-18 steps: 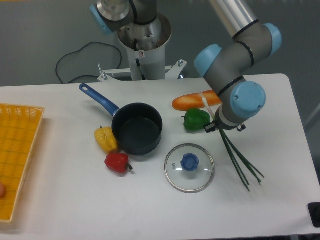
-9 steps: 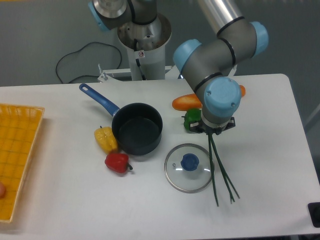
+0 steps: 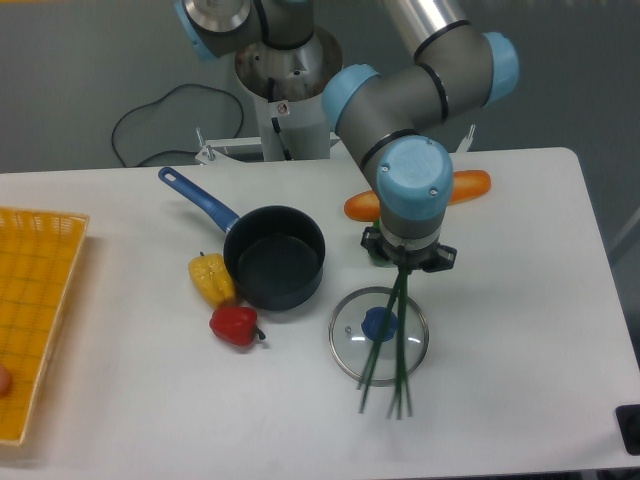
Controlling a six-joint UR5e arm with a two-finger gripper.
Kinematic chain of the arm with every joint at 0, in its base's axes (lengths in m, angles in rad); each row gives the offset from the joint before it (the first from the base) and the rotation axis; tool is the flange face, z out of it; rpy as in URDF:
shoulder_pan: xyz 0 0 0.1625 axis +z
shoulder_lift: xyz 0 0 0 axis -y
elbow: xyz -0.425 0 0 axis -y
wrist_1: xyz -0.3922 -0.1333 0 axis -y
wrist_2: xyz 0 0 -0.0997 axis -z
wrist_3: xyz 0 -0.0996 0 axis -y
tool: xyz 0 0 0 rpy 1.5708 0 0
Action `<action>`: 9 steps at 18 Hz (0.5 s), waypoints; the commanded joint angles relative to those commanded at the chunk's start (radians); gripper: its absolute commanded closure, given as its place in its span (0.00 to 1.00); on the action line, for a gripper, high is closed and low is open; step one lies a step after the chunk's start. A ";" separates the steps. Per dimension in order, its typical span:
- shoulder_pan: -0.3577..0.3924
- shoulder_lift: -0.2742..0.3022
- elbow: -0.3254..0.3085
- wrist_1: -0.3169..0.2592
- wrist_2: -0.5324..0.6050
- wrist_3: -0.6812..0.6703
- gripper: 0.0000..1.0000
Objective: Pick up the green onion
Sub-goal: 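Lift the held green onions and carry them over the glass lid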
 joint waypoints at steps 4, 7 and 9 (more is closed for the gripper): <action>-0.043 -0.005 -0.003 0.000 0.009 0.003 1.00; -0.068 -0.002 -0.017 -0.011 0.061 0.028 1.00; -0.080 -0.002 -0.026 -0.011 0.083 0.041 1.00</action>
